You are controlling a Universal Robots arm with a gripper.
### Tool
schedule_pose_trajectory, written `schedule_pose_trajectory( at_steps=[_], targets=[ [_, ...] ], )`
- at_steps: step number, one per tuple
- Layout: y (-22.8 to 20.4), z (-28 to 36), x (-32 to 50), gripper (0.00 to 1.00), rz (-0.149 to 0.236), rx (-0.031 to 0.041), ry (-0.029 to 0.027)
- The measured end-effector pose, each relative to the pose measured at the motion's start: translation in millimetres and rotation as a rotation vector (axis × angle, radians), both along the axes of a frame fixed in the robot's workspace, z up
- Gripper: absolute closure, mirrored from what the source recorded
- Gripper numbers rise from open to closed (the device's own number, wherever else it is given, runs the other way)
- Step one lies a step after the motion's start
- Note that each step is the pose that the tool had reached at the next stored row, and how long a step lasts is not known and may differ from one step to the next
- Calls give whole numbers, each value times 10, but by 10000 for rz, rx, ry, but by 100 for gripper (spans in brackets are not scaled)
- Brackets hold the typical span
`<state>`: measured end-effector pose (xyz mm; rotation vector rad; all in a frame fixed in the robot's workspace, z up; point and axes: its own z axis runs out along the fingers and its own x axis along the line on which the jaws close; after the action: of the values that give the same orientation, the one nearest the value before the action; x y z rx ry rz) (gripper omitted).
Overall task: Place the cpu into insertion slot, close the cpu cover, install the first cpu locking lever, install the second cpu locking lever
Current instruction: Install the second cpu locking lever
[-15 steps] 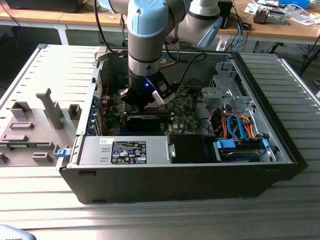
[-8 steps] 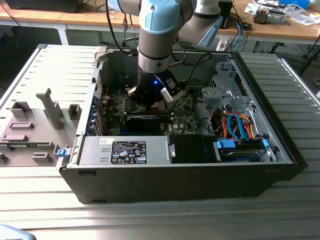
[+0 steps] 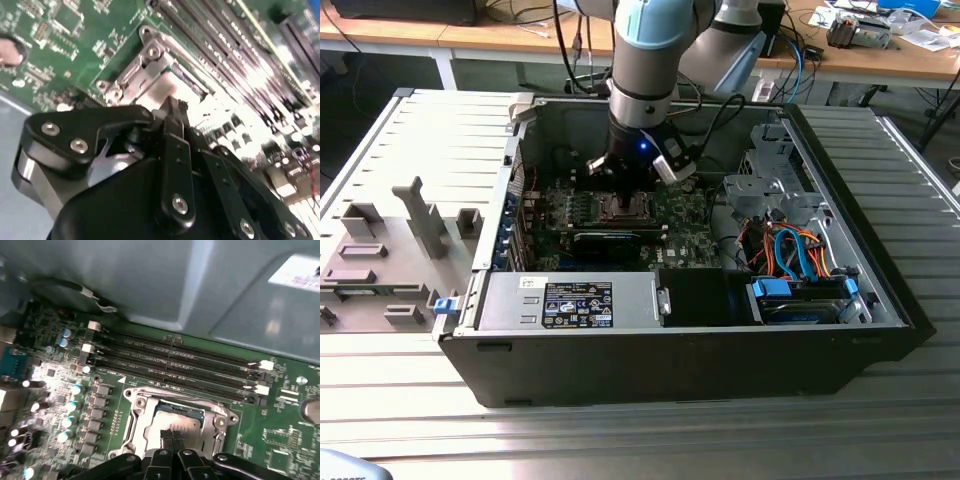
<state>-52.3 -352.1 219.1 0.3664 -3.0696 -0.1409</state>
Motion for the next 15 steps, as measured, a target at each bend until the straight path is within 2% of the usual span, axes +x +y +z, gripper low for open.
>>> schedule_pose_trajectory(
  at_steps=[1,2,6,15],
  targets=[
    [4,85,1,89,2,-23,2],
    [6,133,1,89,1,-32,1],
    [9,277,0,89,1,-71,2],
    [9,294,0,89,1,-84,1]
  ],
)
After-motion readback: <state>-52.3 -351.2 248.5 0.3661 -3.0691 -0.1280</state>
